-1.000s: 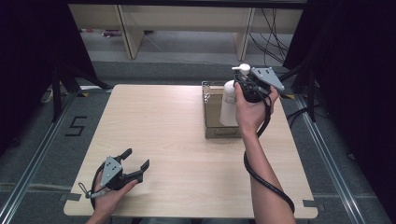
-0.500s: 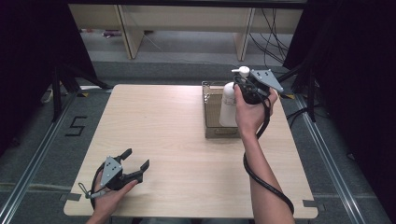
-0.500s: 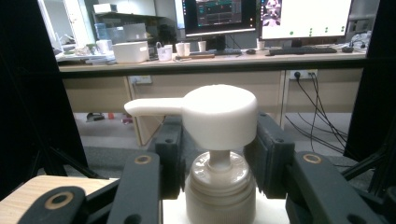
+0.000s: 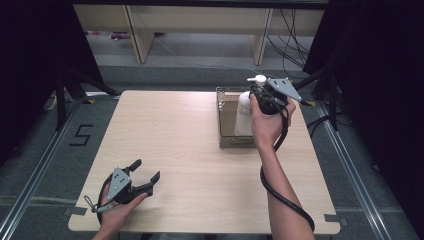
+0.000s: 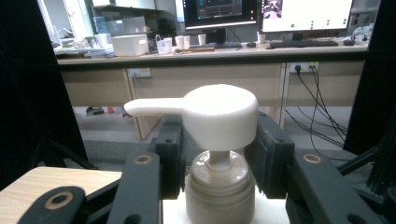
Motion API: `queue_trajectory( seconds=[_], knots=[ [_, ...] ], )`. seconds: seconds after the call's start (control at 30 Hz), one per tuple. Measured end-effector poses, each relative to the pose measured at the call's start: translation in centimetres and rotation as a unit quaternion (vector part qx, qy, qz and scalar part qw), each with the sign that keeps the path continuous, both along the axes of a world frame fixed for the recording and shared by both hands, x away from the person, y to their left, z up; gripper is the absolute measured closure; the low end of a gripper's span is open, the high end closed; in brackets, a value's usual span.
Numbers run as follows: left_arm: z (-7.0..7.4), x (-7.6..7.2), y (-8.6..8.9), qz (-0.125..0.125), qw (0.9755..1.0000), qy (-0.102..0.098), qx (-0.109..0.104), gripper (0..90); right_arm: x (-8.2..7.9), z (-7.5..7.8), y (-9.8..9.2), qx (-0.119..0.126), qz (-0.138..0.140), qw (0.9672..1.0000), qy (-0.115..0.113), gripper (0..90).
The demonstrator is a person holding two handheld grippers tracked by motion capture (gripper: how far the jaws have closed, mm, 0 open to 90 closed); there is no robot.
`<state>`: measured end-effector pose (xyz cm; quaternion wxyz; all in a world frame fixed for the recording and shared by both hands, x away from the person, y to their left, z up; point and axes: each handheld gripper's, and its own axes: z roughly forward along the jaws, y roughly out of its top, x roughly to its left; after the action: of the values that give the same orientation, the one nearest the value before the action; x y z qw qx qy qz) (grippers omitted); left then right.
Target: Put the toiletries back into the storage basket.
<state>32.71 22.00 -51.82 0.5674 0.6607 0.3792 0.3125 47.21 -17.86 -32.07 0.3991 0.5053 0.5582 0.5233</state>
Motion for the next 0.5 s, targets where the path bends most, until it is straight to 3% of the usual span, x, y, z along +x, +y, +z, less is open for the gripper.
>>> queue_trajectory(
  seconds=[0.5],
  knots=[
    [-0.04,-0.01,-0.01,-0.001,1.0,0.001,0.0,18.7,0.04,-0.91,-0.18,0.002,0.0,1.0,0.007,60.6]
  ],
)
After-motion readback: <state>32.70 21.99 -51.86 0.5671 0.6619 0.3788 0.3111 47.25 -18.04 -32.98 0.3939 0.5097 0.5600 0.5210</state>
